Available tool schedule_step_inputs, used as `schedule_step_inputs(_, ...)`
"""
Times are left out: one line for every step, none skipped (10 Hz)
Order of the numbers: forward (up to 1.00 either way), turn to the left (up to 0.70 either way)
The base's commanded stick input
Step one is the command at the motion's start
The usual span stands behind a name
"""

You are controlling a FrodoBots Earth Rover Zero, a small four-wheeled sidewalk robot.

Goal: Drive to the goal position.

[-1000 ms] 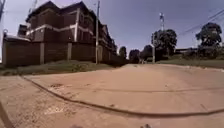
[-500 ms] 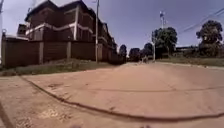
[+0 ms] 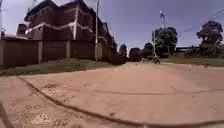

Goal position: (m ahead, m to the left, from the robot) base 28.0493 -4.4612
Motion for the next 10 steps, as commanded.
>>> schedule_step_inputs(0.3, 0.0)
schedule_step_inputs(0.3, 0.0)
schedule_step_inputs(0.3, 0.0)
schedule_step_inputs(0.3, 0.0)
schedule_step_inputs(0.3, 0.0)
schedule_step_inputs(0.3, 0.0)
schedule_step_inputs(0.3, 0.0)
schedule_step_inputs(0.3, -0.75)
schedule_step_inputs(0.3, -0.75)
schedule_step_inputs(0.3, -0.75)
